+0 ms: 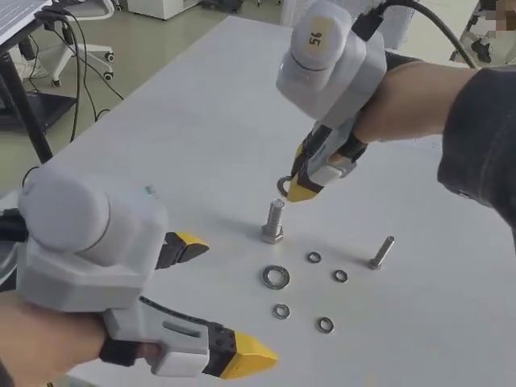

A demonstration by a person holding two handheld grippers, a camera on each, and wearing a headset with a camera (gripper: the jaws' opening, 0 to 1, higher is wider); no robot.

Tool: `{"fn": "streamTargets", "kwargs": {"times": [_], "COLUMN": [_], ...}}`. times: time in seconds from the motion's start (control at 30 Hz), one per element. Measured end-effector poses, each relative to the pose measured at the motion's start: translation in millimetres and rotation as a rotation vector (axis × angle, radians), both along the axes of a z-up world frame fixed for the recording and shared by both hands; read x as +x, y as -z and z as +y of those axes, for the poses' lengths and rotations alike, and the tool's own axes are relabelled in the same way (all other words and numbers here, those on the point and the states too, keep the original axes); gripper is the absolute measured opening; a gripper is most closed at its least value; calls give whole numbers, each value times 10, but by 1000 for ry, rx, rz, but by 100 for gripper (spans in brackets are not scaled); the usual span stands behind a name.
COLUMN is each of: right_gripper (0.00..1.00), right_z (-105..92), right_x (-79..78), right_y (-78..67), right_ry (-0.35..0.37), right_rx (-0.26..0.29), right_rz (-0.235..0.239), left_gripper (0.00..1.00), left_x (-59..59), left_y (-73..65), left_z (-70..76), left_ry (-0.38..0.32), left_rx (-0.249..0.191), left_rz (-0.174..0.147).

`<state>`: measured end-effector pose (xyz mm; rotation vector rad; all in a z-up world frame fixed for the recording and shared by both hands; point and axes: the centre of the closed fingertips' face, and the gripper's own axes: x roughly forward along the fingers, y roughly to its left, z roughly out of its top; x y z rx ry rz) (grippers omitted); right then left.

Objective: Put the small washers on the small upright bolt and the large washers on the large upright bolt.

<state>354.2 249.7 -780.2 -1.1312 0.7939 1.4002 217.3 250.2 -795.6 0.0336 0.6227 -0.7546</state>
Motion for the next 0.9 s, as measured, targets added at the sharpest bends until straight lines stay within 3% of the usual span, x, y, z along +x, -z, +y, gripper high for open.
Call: {"fn": "streamTargets", "kwargs": {"times": [0.47, 0.9], "right_gripper": [23, 23], "right_z": [48, 68], "right_x": [-30, -14], "right_y": [221, 308], "right_ry": [-13, -19], "right_rx": [-39, -55], "right_rz": [34, 51], "left_gripper": [88, 88], "left_x": [-44, -54], "left_y": [34, 42], "left_z": [-6, -16], "left_ry": [5, 4], "left_rx": [-2, -6], "left_rz": [17, 27]}}
